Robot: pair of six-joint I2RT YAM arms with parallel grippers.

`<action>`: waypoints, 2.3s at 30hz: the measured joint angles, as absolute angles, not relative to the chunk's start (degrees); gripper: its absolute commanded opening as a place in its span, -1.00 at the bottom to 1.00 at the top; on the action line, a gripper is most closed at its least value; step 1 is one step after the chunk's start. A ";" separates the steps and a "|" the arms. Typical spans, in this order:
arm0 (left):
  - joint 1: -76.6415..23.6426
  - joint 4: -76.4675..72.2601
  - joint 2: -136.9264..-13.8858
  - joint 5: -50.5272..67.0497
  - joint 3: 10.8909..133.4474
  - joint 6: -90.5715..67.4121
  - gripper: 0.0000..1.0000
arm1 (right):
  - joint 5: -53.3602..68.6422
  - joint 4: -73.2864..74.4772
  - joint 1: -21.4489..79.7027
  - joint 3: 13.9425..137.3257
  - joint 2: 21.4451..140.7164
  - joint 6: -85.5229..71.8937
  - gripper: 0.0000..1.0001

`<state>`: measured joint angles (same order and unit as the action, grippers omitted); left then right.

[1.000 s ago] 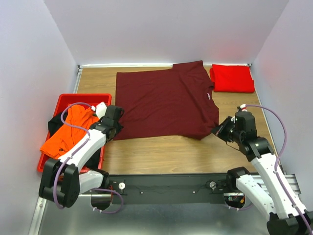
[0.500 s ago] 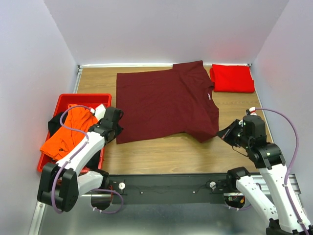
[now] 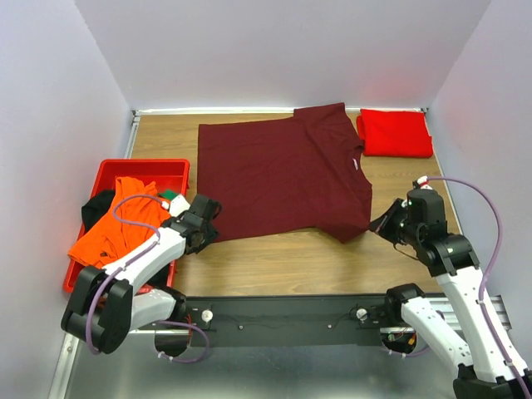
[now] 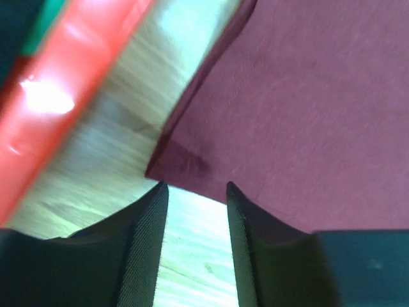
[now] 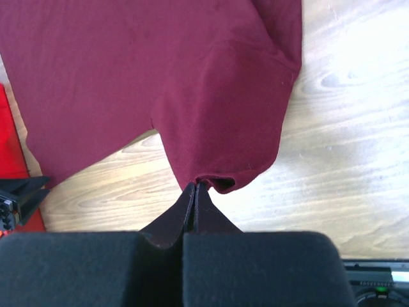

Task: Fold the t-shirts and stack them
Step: Fold the tshirt

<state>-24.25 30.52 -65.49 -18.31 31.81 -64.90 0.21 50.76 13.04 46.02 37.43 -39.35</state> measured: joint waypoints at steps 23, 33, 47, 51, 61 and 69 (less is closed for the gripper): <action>-26.39 34.02 -75.46 -24.93 36.51 -69.78 -0.39 | 2.26 43.11 13.04 45.74 41.36 -36.36 -0.99; -26.39 34.57 -74.11 -27.44 36.77 -66.57 -1.00 | 2.28 43.09 13.04 45.32 40.40 -36.42 -0.99; -26.39 33.67 -69.01 -27.66 44.27 -58.72 -1.00 | 2.13 40.38 13.04 50.52 50.11 -36.56 -0.99; -25.78 30.96 -73.12 -27.29 46.52 -56.10 -1.00 | 2.13 36.10 13.04 53.45 56.99 -36.49 -0.99; -18.68 23.75 -79.24 -21.85 48.84 -50.17 -1.00 | -1.91 27.24 13.04 61.58 75.20 -35.42 -0.99; -14.04 20.45 -84.77 -18.13 51.57 -47.72 -1.00 | -3.62 22.57 13.04 70.59 86.19 -33.45 -0.99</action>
<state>-14.04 20.45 -84.77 -18.13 51.57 -47.72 -3.62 22.57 13.04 70.59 86.19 -33.45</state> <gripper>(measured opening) 0.010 0.006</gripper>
